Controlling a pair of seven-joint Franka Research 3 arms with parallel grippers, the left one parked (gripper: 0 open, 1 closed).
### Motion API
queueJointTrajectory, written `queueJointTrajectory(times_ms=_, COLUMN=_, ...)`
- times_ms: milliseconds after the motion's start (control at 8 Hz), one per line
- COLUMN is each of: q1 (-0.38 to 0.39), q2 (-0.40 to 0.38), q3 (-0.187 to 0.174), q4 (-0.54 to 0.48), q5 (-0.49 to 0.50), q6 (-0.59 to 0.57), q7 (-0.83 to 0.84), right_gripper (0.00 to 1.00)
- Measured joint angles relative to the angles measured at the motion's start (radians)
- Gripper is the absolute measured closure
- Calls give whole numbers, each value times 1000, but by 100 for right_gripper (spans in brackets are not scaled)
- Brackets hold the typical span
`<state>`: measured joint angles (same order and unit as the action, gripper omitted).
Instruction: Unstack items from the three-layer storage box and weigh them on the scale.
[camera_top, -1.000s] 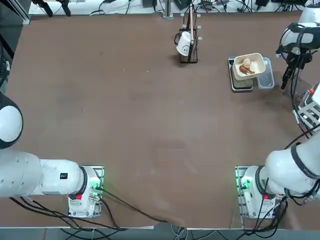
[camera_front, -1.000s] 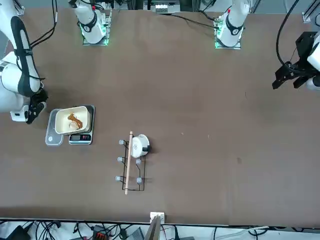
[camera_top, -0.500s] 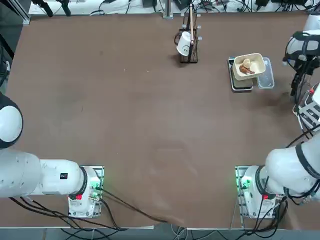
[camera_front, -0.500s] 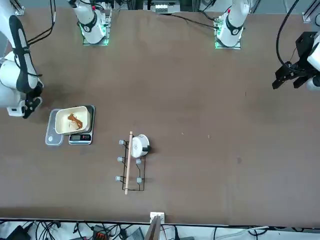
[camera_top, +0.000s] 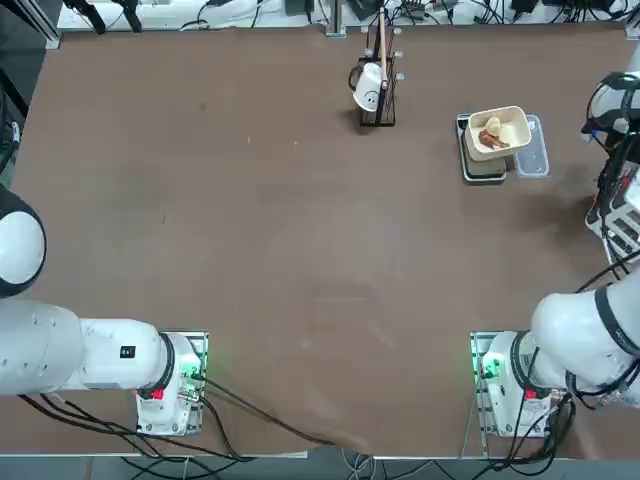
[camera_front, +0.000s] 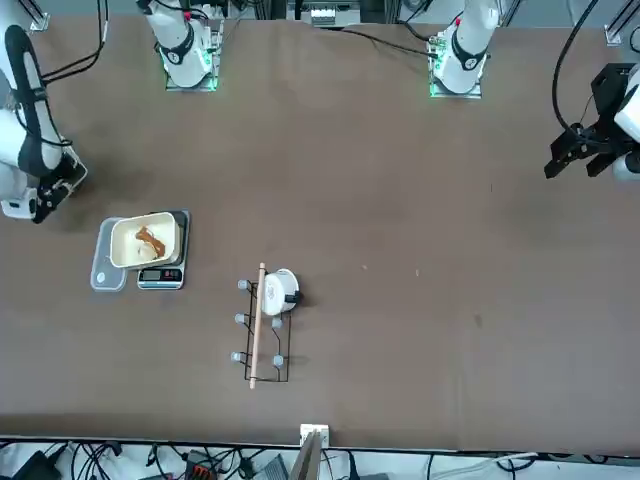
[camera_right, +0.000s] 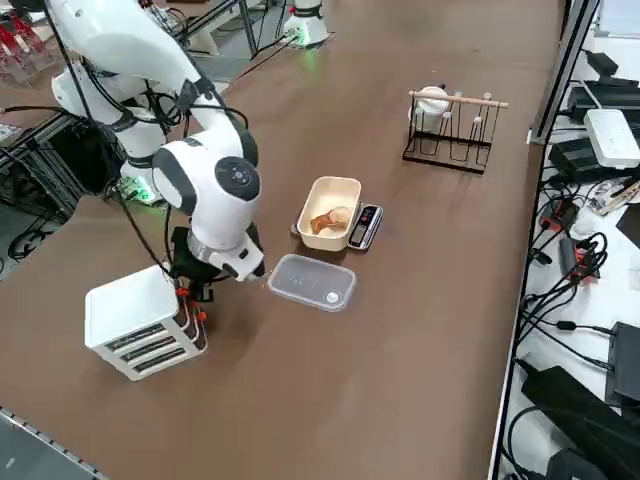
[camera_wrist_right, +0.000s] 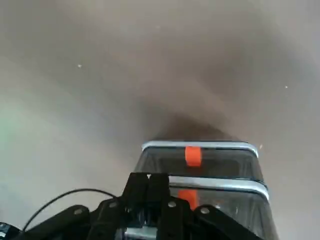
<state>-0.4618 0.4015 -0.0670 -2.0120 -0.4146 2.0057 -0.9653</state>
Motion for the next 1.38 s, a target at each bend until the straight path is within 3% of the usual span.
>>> queueJointTrajectory(times_ms=500, q1=1, q2=-6, q3=14, q4=0, q5=-2, q6=3, q7=37, right_gripper=94)
queueJointTrajectory(times_ms=875, q1=35, q2=-16, q3=55, q4=1, q5=-4, q6=28, q7=199, right_gripper=44)
queueJointTrajectory(times_ms=1000, q1=42, q2=2, q3=55, q4=-3, q5=-34, q6=58, q7=217, right_gripper=44)
queueJointTrajectory(times_ms=1250, q1=39, q2=49, q3=50, q4=-5, q5=-157, q6=102, q7=232, right_gripper=53)
queueJointTrajectory(times_ms=1375, q1=33, q2=61, q3=48, q4=-5, q5=-183, q6=118, q7=233, right_gripper=53)
